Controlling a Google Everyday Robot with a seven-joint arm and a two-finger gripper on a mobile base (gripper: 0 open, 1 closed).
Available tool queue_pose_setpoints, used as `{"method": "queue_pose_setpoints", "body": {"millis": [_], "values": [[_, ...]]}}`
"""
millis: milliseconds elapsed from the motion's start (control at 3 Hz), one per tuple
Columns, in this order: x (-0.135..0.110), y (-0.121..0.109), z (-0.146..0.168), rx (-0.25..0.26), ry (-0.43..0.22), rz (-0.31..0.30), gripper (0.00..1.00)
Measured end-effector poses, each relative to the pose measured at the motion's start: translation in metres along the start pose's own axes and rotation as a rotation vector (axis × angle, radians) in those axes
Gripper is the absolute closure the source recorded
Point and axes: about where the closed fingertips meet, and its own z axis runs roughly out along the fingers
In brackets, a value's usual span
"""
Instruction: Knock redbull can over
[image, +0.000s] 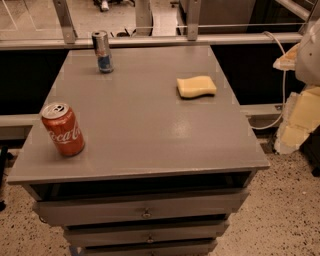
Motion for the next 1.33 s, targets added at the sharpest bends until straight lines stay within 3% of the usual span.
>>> {"method": "queue_pose_setpoints", "body": {"millis": [667, 1000, 1333], "values": [[-0.005, -0.004, 0.002, 0.013, -0.023, 0.003, 0.0], [-0.025, -0.012, 0.015, 0.022, -0.08, -0.013, 0.0], [-0.084, -0.035, 0.057, 0.016, -0.239, -0.031, 0.0]]}}
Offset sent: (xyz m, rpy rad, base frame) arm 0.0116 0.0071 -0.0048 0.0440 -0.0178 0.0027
